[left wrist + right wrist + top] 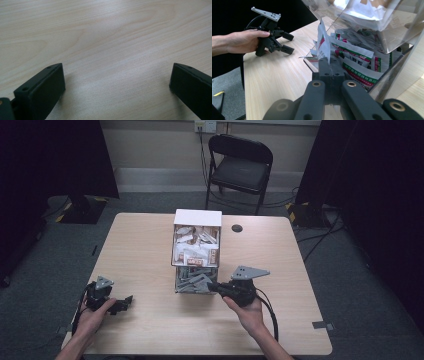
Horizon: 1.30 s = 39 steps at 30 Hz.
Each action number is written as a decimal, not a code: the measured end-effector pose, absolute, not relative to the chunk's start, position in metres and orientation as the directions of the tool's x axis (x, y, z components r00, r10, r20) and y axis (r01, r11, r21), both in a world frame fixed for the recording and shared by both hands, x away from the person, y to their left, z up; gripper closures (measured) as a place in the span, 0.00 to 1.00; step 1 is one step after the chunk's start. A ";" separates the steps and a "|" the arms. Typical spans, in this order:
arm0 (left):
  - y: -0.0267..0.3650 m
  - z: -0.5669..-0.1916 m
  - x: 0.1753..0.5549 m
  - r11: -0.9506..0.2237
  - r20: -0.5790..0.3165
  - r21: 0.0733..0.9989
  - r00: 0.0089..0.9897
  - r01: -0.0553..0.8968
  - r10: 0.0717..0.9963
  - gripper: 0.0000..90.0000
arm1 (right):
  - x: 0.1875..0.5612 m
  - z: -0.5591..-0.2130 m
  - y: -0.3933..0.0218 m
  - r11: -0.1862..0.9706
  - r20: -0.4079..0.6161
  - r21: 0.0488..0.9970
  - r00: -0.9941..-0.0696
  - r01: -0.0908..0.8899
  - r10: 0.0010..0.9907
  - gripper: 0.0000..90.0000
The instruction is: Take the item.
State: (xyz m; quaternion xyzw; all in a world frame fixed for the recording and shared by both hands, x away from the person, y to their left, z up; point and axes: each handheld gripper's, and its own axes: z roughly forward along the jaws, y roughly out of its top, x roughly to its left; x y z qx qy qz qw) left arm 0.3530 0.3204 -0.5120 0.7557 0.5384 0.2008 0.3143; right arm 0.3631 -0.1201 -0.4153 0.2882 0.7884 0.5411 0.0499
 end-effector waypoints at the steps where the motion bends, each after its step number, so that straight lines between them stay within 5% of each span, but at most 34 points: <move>1: 0.321 -0.512 0.353 -0.225 -0.033 0.691 0.340 0.687 0.940 0.00 | 0.363 -0.415 -0.120 0.249 0.234 0.882 -0.829 0.401 0.508 1.00; 39: 0.320 -0.512 0.353 -0.224 -0.034 0.691 0.340 0.687 0.940 0.00 | 0.341 -0.402 -0.146 0.227 0.254 0.879 -0.815 0.419 0.521 1.00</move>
